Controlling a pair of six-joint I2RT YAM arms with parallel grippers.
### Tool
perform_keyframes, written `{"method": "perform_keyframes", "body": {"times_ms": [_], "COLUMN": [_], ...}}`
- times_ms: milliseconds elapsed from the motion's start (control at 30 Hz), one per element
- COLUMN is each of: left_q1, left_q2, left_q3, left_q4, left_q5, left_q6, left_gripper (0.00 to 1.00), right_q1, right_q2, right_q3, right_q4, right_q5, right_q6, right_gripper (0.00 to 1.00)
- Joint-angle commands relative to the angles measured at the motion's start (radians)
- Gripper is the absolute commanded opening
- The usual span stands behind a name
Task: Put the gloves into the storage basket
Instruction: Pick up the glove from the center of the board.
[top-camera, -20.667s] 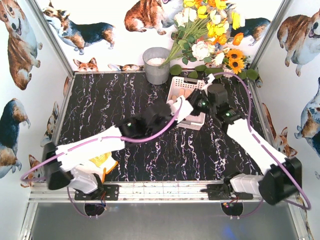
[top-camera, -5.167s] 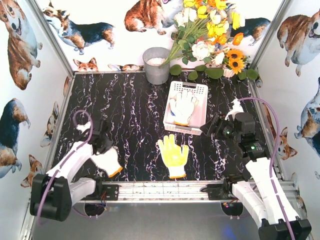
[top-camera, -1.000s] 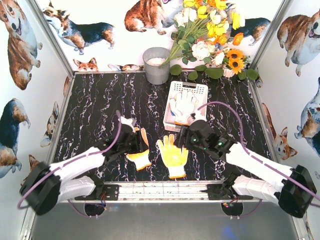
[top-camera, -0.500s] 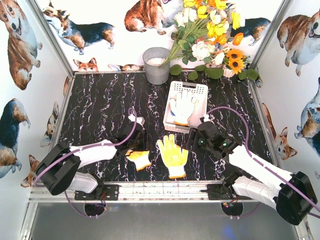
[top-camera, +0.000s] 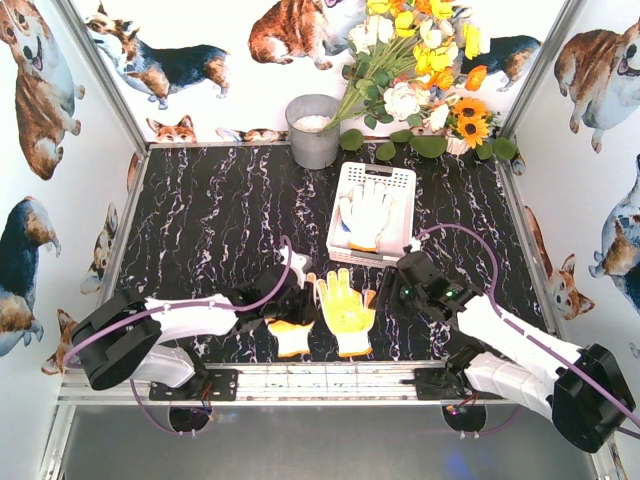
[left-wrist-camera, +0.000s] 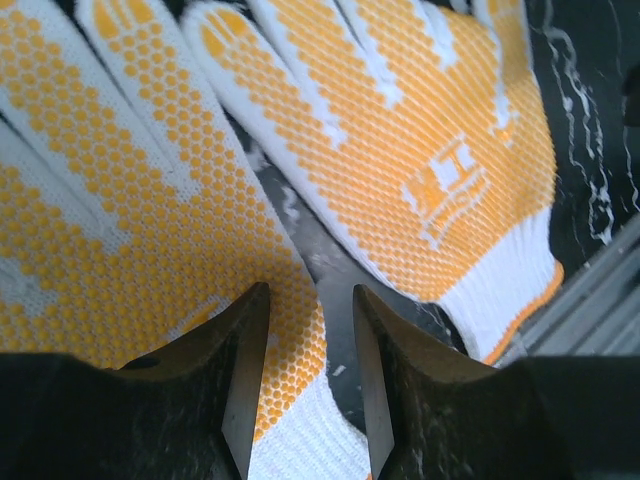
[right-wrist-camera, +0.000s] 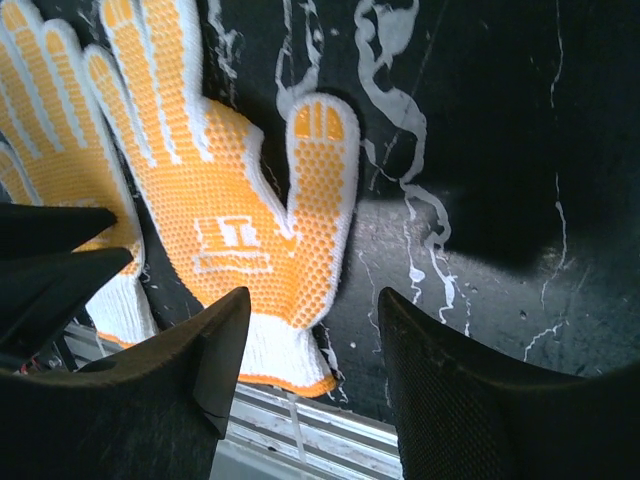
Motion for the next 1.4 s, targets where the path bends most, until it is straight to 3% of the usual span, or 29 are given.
{"method": "perform_keyframes", "body": {"times_ms": [0, 300, 567, 800, 1033, 1200, 1367], "left_q1": [-0.062, -0.115, -0.125, -0.191, -0.332, -0.424, -0.468], "left_q2": [0.004, -0.030, -0.160, -0.213, -0.132, -0.016, 0.061], "left_q3": [-0.034, -0.007, 0.037, 0.105, 0.244, 0.398, 0.447], "left_q4": [0.016, -0.012, -0.115, -0.168, -0.188, -0.266, -0.319], "left_q5": [0.031, -0.096, -0.197, -0.290, -0.463, -0.575, -0.639], "left_q6": [-0.026, -0.084, -0.069, -0.065, -0.098, -0.146, -0.241], "left_gripper": [0.34, 0.36, 0.51, 0.65, 0.71, 0.70, 0.69], "right_q1": [-0.004, -0.004, -0.004, -0.004, -0.004, -0.004, -0.002], "right_q2": [-0.009, 0.065, 0.149, 0.166, 0.075, 0.076, 0.072], "right_q3": [-0.025, -0.092, -0.085, -0.069, -0.010, 0.027, 0.058], "right_q4": [0.036, 0.181, 0.229, 0.237, 0.238, 0.263, 0.276], "right_q5": [-0.032, -0.166, -0.187, -0.205, -0.233, -0.279, -0.277], "right_q6": [0.037, 0.097, 0.093, 0.111, 0.168, 0.245, 0.317], "right_gripper": [0.55, 0.48, 0.37, 0.12, 0.00, 0.00, 0.00]}}
